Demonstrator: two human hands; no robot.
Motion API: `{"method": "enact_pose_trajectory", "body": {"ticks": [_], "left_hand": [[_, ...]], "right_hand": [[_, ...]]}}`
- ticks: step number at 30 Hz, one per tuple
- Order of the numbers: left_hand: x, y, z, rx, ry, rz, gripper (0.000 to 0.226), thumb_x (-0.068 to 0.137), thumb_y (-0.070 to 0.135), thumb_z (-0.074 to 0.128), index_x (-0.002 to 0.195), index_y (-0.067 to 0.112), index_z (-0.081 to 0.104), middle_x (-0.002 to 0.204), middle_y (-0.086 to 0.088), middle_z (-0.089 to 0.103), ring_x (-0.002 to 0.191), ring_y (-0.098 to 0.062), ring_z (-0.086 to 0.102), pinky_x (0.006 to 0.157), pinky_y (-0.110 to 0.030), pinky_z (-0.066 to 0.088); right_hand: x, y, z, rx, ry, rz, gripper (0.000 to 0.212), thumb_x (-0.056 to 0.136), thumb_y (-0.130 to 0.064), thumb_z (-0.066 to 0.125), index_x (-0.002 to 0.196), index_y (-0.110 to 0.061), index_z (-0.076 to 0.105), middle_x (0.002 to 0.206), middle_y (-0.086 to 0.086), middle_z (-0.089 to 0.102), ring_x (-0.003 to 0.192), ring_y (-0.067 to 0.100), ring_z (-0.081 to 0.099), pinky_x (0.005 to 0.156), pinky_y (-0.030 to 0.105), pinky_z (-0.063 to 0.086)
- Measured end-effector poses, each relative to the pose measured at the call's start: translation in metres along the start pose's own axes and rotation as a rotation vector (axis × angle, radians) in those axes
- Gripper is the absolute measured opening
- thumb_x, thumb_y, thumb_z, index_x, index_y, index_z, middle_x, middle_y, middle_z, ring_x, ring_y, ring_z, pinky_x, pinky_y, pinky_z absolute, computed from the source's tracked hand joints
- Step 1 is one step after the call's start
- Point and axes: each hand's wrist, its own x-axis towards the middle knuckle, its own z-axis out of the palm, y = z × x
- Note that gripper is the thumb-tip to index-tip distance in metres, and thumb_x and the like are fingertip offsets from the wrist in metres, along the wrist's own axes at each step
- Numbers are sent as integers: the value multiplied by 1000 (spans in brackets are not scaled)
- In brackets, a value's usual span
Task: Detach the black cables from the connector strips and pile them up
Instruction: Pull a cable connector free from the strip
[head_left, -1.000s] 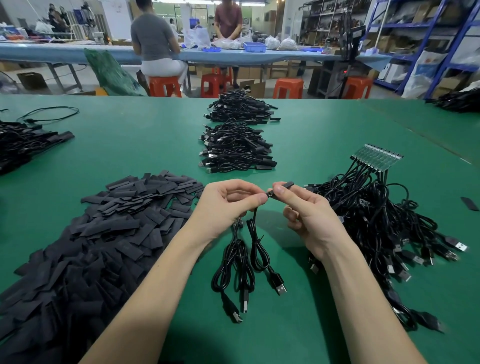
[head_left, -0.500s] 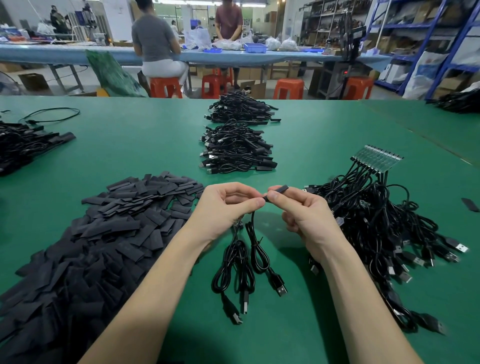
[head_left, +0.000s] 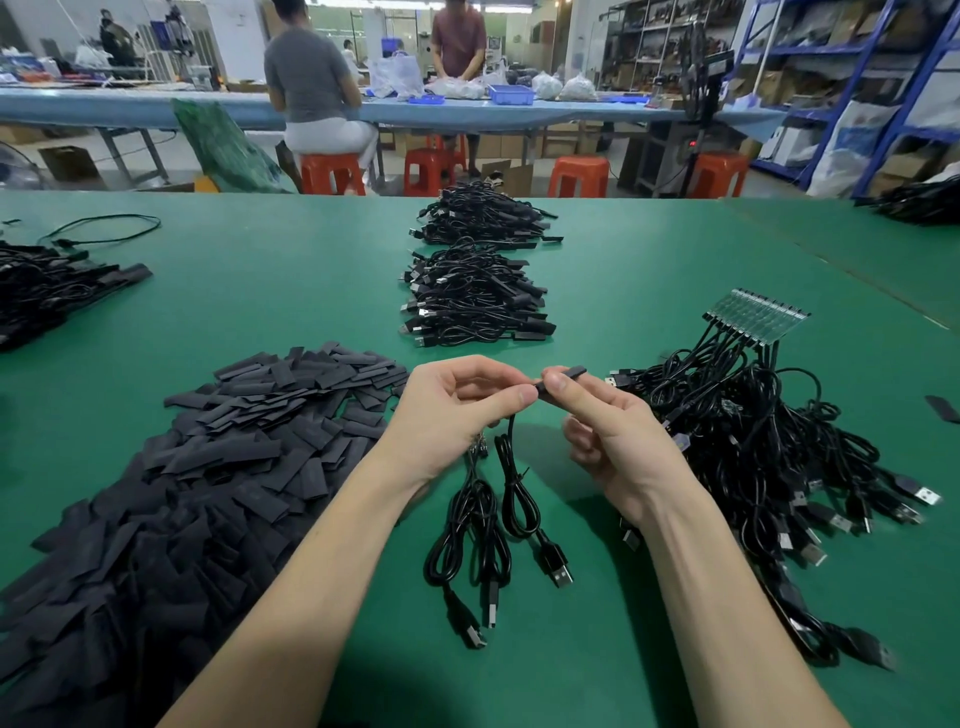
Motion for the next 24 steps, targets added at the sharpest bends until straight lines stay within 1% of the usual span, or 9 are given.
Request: {"method": "enact_pose_trajectory", "body": {"ticks": [2,5,10,13,16,18,21,22,24], "left_hand": [[0,-1,1,-17,2,3,10,78,6,81,86,10,77,85,-5,78,79,-8,70,74,-15,52],[-1,-1,2,2,2,9,10,78,8,82,85,13,78,85,-6,78,78,-9,70,74,-17,52],[1,-1,0,35,12,43,10,78,8,83,83,17,79,86,-7,78,80,-11,71,76,-19,55],[1,-1,0,54,15,49,10,79,8,83,84,16,79,88,-8,78,82,-14,71,80,-22,57],[2,-1,1,43,10,56,11,80,9,83,84,18,79,87,-6,78,81,-11,71,74,-18,54],[3,-1,5,18,8,56,12,80,8,82,83,19,79,85,-3,78,77,-8,70,69,-15,51],[2,-5,10,-59,38,32,13,80,9,82,82,21,78,89,-2,79,77,-6,70,65,-15,50],[2,-6,11,-74,38,19,12,80,11,83,82,22,78,91,-3,79,77,-6,70,64,-15,50],[1,-7,10,-84,32,2,11,79,14,83,81,23,78,91,-3,78,77,-5,69,63,-16,50]], "right_hand": [[0,0,-1,12,-6,0,23,68,-40,84,86,-28,82,97,-7,75,46,4,33,42,13,28],[-1,0,0,1,-13,-8,26,65,-42,85,86,-27,81,91,-8,72,46,4,33,41,13,27],[-1,0,2,-5,-7,-3,21,69,-38,84,87,-26,81,74,-10,63,46,5,32,41,14,26],[0,1,4,-2,6,0,22,69,-37,84,87,-25,81,77,-7,64,46,5,32,41,15,26],[0,0,3,-2,8,-4,21,70,-37,83,87,-25,81,80,-8,68,47,5,32,42,14,27],[-2,-2,3,10,22,-21,24,69,-39,83,90,-26,81,90,-7,74,47,4,36,43,14,30],[-2,-4,7,59,79,-122,36,71,-38,83,106,-29,77,98,0,78,50,7,43,46,15,36],[-2,-4,8,60,99,-167,36,75,-35,83,110,-30,75,99,3,78,53,8,46,47,16,38],[-3,-4,10,34,128,-239,30,82,-29,81,110,-34,75,100,7,78,58,10,50,49,17,42]]}}
